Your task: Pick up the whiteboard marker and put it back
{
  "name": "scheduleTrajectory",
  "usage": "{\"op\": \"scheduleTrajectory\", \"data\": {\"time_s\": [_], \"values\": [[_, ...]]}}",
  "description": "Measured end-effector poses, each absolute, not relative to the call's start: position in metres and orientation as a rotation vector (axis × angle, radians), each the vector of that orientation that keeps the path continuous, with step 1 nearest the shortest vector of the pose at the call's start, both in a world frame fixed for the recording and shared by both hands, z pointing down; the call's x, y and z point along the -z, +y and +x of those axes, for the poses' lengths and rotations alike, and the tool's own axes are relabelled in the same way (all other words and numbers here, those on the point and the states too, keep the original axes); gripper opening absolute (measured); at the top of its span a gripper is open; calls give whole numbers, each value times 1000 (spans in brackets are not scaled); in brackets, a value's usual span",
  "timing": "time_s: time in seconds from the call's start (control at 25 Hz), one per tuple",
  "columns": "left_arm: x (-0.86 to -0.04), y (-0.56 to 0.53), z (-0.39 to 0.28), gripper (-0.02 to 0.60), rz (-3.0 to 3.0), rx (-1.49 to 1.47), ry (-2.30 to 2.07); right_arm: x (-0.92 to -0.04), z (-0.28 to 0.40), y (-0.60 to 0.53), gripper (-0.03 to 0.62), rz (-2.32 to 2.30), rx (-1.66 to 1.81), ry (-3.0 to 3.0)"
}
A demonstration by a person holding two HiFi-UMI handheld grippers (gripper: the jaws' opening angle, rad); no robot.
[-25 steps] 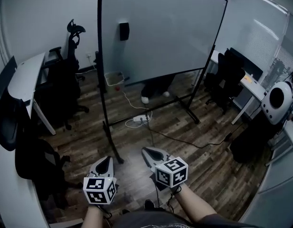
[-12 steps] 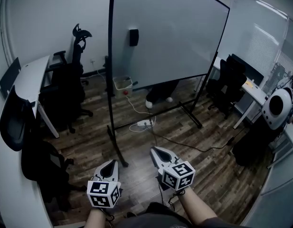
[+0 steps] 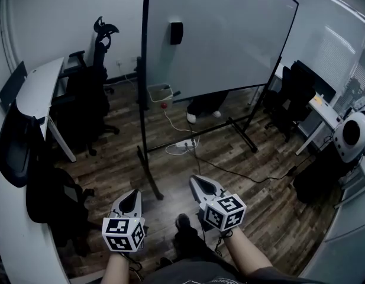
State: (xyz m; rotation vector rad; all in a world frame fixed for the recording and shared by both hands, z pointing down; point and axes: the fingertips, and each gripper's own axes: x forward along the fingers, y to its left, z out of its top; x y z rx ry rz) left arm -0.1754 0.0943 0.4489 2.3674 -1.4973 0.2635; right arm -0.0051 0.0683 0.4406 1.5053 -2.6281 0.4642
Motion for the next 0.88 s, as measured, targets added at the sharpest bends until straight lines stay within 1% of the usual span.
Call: {"op": "scheduleTrajectory", "data": {"time_s": [0.24,0.88], "values": [[-456,43,-165,14,2355,-296,-1533,-444,4,6,23,1501,-481,-2667],[-439,-132,-128,14,2341,-284,-1592,-426,44,-188,23,1498,-509,-2736]]}}
